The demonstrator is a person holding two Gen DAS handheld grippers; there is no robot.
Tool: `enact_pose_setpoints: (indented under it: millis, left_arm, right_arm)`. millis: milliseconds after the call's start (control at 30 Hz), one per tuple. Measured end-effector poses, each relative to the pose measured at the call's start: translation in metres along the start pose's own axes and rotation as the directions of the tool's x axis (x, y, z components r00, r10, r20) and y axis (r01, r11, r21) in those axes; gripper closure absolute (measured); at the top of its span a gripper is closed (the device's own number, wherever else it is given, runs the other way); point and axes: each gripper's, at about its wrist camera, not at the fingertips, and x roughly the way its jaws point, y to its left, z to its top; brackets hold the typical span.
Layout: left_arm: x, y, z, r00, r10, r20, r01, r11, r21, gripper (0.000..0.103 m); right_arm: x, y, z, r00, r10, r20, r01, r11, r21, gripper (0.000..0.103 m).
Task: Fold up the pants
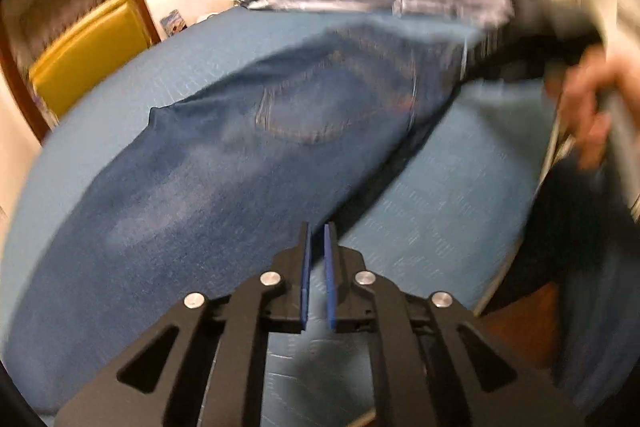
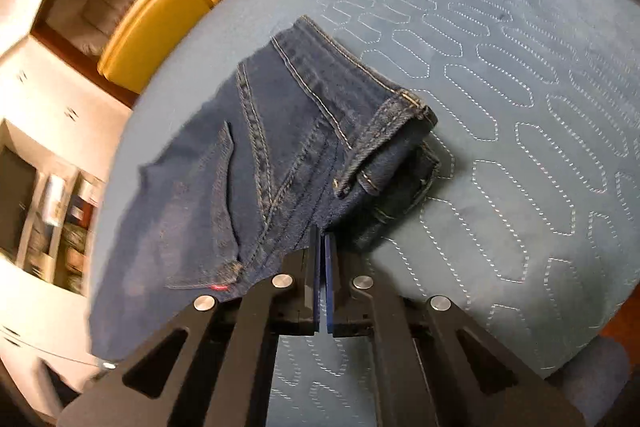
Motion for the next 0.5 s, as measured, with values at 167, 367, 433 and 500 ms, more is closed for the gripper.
enact_pose_setpoints:
  millis: [167,367,433,500]
  left_arm:
    - [0.011,0.013,0.038,0.998,-0.053,0.026,0.057,0.982,-0.183,0.081]
    - [0.071,0.014,0.047,0.986,-0.118,-0.117,0.077,0.948,-0.308,0.086]
    - [0.07,0.014,0.046,0.987,-0.117,-0.107,0.077,0.944,-0.32,0.086]
    - [0.074,0.02,0.044,0.983,-0.145,-0.11,0.095,0.926,-0.366,0.086]
  right_arm:
    - [-0.002,0.006,-0.004,1.0,-0.028,0.004,0.028,0.999,-0.032,0.101]
    - [-0.027,0.028,0.002,0.994,-0.09,0.056,0.095,0.992,-0.088,0.086]
    - [-0.047,0.041,0.01,0.977,-0.15,0.15,0.174,0.971,-0.164,0.085]
    - [-0.054,0.061,0.027,0.955,-0.201,0.216,0.25,0.941,-0.229,0.04]
